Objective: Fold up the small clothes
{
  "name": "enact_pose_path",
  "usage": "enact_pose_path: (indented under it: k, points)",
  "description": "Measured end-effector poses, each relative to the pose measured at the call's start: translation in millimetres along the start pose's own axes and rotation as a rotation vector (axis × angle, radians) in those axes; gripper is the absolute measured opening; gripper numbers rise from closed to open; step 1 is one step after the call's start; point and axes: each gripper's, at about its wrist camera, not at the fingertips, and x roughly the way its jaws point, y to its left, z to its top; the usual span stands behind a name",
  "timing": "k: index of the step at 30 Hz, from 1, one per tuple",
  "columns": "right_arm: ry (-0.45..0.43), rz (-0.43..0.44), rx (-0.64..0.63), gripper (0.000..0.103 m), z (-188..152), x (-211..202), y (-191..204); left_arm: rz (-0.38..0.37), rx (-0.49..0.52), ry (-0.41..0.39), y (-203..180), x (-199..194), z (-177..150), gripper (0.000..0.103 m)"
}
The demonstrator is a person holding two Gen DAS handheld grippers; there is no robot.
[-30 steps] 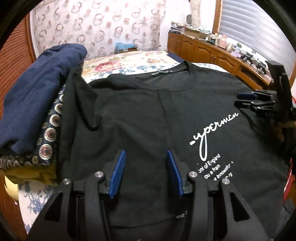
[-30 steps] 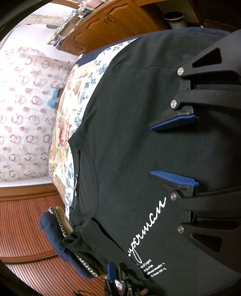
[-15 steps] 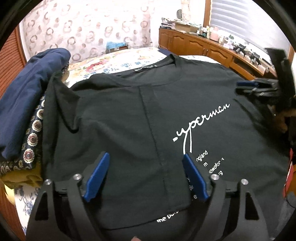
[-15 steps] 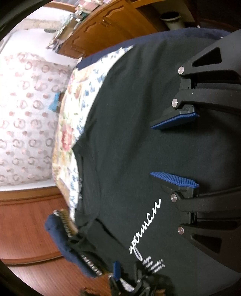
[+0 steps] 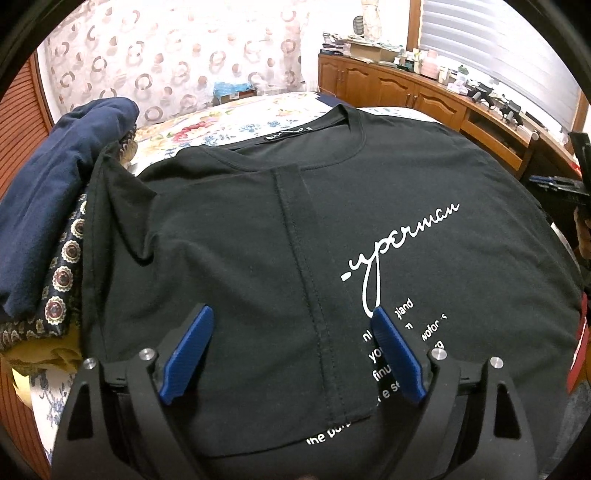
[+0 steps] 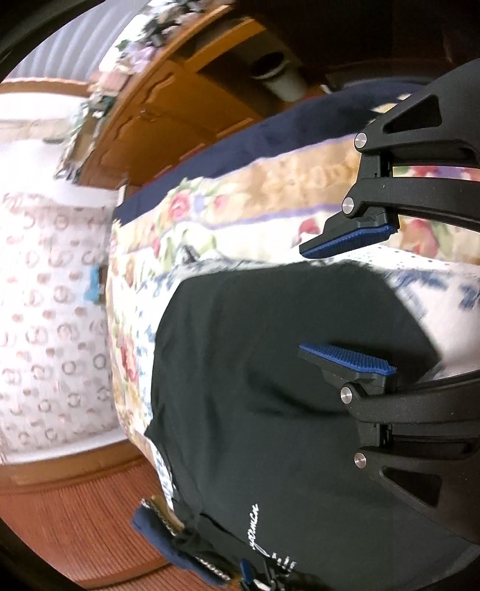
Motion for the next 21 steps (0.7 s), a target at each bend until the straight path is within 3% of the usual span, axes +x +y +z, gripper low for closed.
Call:
enact_pose_path:
  k: [9, 14, 18, 21]
  points:
    - [0.014, 0.072, 0.071, 0.048, -18, 2, -11, 0.029, -0.043, -0.003, -4, -2, -2, 0.088]
    - [-0.006, 0.107, 0.068, 0.032, -21, 1, -6, 0.013, -0.078, -0.035, -6, -10, -3, 0.088]
    - [-0.024, 0.042, 0.022, 0.014, -20, -4, -1, 0.013, -0.100, -0.068, -9, -20, -4, 0.088]
    - [-0.016, 0.019, -0.015, 0.010, -19, -3, -1, 0.021, -0.115, -0.128, -10, -32, -5, 0.088]
